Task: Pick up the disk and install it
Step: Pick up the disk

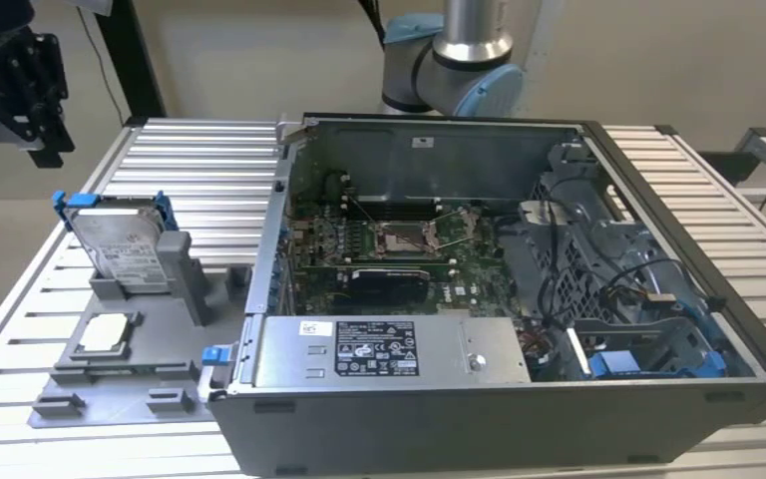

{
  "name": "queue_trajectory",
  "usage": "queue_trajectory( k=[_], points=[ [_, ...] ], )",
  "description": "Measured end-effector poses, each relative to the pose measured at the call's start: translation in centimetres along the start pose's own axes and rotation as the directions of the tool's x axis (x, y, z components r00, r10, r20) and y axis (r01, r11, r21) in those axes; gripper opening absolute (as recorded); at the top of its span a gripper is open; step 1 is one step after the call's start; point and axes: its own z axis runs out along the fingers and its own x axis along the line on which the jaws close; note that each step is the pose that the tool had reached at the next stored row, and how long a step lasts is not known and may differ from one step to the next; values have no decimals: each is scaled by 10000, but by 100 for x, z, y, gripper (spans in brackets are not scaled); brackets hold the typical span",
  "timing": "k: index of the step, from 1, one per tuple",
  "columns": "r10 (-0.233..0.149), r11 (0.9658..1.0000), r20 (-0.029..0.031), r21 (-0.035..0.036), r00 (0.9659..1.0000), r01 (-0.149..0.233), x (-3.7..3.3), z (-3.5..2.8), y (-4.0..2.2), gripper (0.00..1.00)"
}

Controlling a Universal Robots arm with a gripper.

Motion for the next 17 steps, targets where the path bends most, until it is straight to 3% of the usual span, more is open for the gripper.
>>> queue_trajectory(
  k=[9, 17],
  points=[
    [0, 10000, 0, 0, 10000, 0, 2, 4, 0, 100],
    [-18, 10000, 0, 0, 10000, 18, 1, 127, 0, 100]
  ],
)
